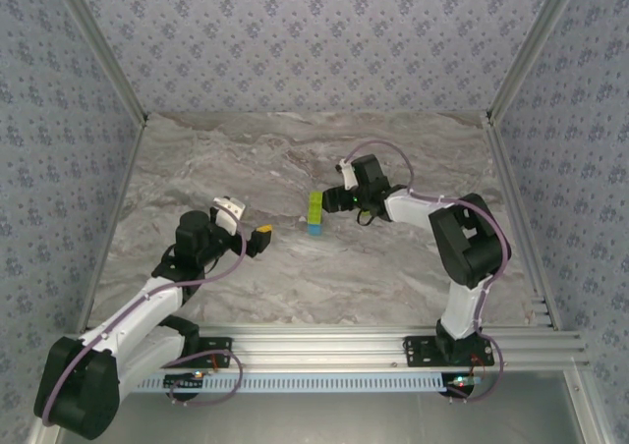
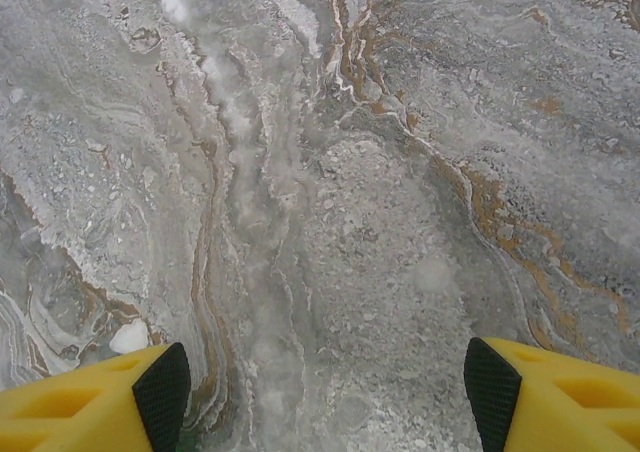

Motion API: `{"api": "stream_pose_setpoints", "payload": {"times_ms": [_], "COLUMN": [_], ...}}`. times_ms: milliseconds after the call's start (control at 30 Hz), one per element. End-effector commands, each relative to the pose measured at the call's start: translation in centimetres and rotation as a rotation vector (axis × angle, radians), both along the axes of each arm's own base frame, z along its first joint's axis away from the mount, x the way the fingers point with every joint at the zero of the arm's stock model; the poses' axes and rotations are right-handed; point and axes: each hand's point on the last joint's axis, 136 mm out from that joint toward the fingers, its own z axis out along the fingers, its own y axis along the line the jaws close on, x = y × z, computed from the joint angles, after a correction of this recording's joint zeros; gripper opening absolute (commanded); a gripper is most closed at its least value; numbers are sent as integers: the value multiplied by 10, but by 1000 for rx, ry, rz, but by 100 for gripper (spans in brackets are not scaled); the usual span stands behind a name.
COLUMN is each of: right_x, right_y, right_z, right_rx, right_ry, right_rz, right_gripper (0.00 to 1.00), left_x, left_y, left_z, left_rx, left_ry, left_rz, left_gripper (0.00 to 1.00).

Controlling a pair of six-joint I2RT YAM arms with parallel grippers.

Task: Assemble a carrot with lego

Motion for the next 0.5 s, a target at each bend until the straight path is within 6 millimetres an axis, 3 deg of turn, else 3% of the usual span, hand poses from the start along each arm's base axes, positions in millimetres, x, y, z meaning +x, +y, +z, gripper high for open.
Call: {"api": "stream_pose_setpoints", "payload": {"times_ms": [0, 367, 400, 467], "right_x": [5, 11, 19, 20], "right_y": [5, 21, 27, 31], "right_z": [-2, -8, 3, 2], "right_rx": [-17, -20, -6, -6], "right_ry": [14, 30, 5, 8], "right_rz": [-7, 20, 23, 30], "right_gripper": [77, 76, 76, 76], "left_x": [6, 6, 7, 7], "left_y": [1, 2, 2, 2], "left_z": [11, 10, 10, 10], "left_rx": [-21, -17, -18, -17], "left_ry": [-22, -17, -17, -15], "left_rz": [19, 22, 22, 23], "left_gripper": [97, 97, 98, 97]}}
